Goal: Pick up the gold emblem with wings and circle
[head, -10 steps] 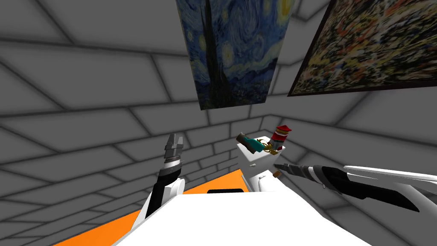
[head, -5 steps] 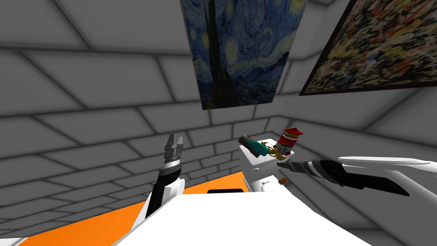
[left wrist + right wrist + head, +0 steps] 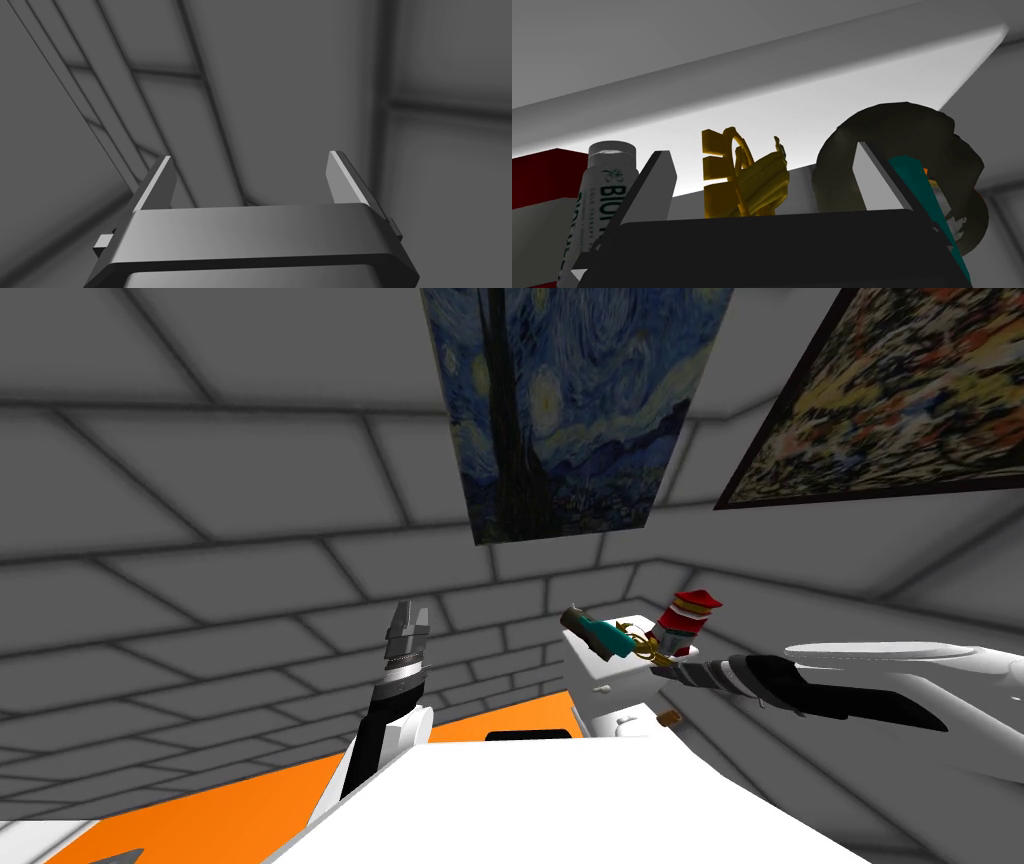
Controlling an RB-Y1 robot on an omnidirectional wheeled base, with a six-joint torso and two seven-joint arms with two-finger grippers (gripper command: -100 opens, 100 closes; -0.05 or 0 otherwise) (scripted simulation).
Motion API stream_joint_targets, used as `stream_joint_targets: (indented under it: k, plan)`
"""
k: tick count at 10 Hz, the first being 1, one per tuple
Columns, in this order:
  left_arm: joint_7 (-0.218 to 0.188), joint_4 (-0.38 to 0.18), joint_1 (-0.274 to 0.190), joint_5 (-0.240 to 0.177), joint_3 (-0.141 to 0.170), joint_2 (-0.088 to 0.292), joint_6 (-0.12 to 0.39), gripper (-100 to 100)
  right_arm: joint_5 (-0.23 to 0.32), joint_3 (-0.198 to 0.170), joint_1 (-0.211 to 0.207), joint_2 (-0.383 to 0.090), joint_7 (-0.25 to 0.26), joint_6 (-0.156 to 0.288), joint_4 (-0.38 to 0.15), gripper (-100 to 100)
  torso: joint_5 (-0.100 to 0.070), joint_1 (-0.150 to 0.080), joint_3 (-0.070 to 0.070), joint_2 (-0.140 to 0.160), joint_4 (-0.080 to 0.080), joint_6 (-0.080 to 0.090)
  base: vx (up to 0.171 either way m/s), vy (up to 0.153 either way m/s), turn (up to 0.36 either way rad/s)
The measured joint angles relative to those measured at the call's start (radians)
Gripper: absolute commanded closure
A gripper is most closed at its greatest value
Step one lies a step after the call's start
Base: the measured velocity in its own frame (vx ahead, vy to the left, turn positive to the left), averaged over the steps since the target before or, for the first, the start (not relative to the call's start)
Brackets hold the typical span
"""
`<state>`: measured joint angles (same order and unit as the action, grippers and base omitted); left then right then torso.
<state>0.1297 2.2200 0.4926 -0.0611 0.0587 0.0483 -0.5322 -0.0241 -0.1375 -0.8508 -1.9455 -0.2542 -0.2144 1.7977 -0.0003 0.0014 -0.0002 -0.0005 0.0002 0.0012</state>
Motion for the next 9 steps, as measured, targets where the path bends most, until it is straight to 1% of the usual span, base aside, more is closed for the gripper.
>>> stream_joint_targets:
  k: [1,2,3,4,5,6,7,9]
  plan:
    - [0.000,0.000,0.000,0.000,0.000,0.000,0.000,0,0.066,0.078,-0.073,-0.015,-0.053,-0.005,-0.014,-100,0.000,-0.001,-0.001,-0.001,0.000,-0.001,0.020,-0.023,0.109]
    - [0.000,0.000,0.000,0.000,0.000,0.000,0.000,0,0.052,0.077,-0.068,-0.035,-0.052,-0.006,-0.014,-100,0.000,-0.001,-0.001,-0.002,0.000,0.000,0.013,-0.013,-0.006]
    - [0.000,0.000,0.000,0.000,0.000,0.000,0.000,0,0.022,0.059,-0.050,-0.046,-0.023,-0.004,-0.012,-100,0.000,-0.001,-0.001,-0.001,0.000,0.000,0.005,-0.001,-0.017]
    - [0.000,0.000,0.000,0.000,0.000,0.000,0.000,0,0.000,0.028,-0.018,-0.050,-0.009,-0.004,-0.011,-100,0.000,0.000,0.000,-0.001,0.000,0.000,0.000,0.000,0.000]
    - [0.000,0.000,0.000,0.000,0.000,0.000,0.000,0,-0.011,-0.005,0.006,-0.051,-0.003,-0.002,-0.008,-100,0.000,0.000,0.000,0.000,0.000,0.000,0.015,-0.006,0.138]
    - [0.000,0.000,0.000,0.000,0.000,0.000,0.000,0,-0.014,-0.026,0.018,-0.075,-0.007,-0.005,-0.014,-100,0.000,0.000,-0.001,-0.001,0.000,-0.001,0.040,-0.022,0.234]
    - [0.000,0.000,0.000,0.000,0.000,0.000,0.000,0,-0.008,-0.008,-0.003,-0.105,-0.024,-0.012,-0.029,-100,0.000,-0.001,-0.002,-0.003,-0.001,-0.001,0.029,-0.028,0.089]
    - [0.000,0.000,0.000,0.000,0.000,0.000,0.000,0,-0.008,-0.020,0.005,-0.154,-0.041,-0.017,-0.038,-100,0.000,-0.001,-0.002,-0.003,0.000,-0.001,0.022,-0.025,0.110]
